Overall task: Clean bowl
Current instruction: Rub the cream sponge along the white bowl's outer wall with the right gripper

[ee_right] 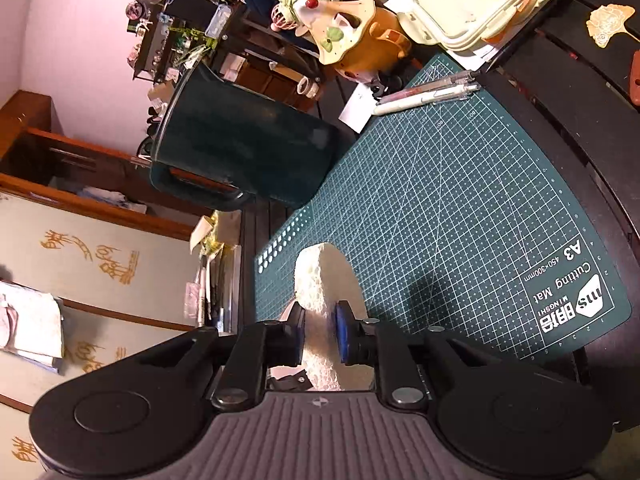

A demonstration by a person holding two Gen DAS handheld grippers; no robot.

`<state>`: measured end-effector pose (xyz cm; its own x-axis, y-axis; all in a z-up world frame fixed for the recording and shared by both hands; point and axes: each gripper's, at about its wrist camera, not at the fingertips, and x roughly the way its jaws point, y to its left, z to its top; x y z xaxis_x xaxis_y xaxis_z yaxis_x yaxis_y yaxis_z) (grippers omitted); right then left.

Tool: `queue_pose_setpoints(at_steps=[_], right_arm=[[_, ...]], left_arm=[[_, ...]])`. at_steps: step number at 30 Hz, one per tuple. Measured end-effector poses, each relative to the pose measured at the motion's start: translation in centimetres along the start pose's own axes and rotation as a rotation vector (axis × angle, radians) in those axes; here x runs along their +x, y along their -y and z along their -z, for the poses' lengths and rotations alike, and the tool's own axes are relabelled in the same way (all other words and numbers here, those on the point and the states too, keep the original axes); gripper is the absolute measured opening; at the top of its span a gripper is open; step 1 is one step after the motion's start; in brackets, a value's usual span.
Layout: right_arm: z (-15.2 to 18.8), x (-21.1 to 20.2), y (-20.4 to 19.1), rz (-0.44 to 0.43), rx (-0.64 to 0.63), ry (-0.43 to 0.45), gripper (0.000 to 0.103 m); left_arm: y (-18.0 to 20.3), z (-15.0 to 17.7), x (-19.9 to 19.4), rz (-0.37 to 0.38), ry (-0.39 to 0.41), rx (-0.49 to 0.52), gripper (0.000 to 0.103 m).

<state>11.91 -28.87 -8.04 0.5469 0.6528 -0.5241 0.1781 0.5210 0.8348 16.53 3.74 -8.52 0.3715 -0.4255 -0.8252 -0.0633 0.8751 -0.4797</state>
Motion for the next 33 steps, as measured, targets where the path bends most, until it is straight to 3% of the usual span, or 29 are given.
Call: queue_pose_setpoints(at_steps=[5, 8, 15, 21, 26, 33], right_arm=[[0.3, 1.0, 0.0, 0.040, -0.010, -0.038, 0.017], [-0.2, -0.4, -0.6, -0.009, -0.011, 0.017, 0.017], [0.6, 1.7, 0.1, 0.064, -0.010, -0.054, 0.018], [-0.8, -1.2, -1.1, -0.055, -0.001, 0.052, 0.018], [-0.1, 0.3, -0.1, -0.065, 0.043, -0.001, 0.020], [-1.3, -2.2, -0.5, -0.041, 0.009, 0.080, 0.013]], left_arm=[[0.1, 0.0, -0.1, -0.002, 0.000, 0.000, 0.016], [0.2, -0.1, 0.0, -0.002, -0.002, 0.001, 0.016], [0.3, 0.0, 0.0, -0.003, 0.001, 0.003, 0.016], [0.5, 0.1, 0.0, -0.005, 0.002, 0.006, 0.016], [0.3, 0.1, 0.1, -0.004, 0.004, 0.007, 0.016], [0.0, 0.3, 0.0, 0.000, 0.004, 0.006, 0.016]])
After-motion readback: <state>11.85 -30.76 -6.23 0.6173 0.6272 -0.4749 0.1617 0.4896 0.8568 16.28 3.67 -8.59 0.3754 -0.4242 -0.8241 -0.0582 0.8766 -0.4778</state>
